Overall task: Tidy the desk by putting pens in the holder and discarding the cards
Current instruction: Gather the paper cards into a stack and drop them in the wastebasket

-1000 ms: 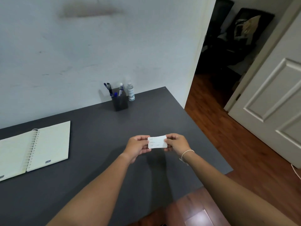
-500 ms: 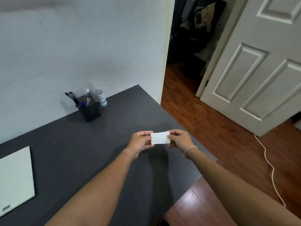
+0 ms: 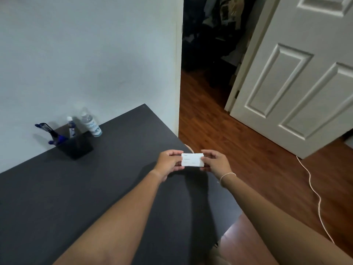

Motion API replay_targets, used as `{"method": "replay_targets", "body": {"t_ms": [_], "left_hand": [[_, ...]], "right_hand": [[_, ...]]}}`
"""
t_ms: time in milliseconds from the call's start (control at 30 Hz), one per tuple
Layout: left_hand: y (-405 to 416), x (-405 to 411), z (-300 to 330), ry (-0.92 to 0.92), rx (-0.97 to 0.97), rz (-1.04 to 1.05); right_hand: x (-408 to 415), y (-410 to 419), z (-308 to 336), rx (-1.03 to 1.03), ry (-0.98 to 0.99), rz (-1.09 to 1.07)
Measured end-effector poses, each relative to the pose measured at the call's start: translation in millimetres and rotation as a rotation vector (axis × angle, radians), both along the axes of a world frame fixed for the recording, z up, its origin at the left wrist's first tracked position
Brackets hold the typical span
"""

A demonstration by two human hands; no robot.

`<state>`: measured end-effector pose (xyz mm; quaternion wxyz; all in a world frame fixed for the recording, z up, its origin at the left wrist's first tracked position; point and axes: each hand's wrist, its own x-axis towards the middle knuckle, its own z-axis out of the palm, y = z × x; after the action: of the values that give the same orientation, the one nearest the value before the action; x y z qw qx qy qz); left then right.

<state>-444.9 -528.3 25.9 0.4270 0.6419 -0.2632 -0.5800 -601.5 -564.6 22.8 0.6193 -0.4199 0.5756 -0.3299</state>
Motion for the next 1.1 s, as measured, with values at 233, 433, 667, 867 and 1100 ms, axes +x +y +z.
{"method": "replay_targets", "body": {"t_ms": [233, 433, 667, 867, 1100], "left_hand": [[-93.2, -35.2, -14.3, -0.044, 0.083, 0.093], [-155.8, -50.8, -32.4, -0.07, 0.188, 0.138], [-194.5, -34.9, -43.0, -0.178, 0.2, 0.108], [-196.3, -9.3, -48.3, -0.507, 0.031, -0.127], [-161.2, 26.8, -69.6, -1.288, -0.062, -0.572]], "right_hand": [[-31.3, -101.7, -28.2, 0.069, -0.033, 0.07], [-44.4, -169.5, -51.0, 0.128, -0.023, 0.112], [-27.0, -211.7, -74.3, 0.195, -0.039, 0.149], [-2.0, -233.8, -101.0, 0.229, -0.035, 0.119], [40.3, -245.0, -160.9, 0.325, -0.04, 0.034]]}}
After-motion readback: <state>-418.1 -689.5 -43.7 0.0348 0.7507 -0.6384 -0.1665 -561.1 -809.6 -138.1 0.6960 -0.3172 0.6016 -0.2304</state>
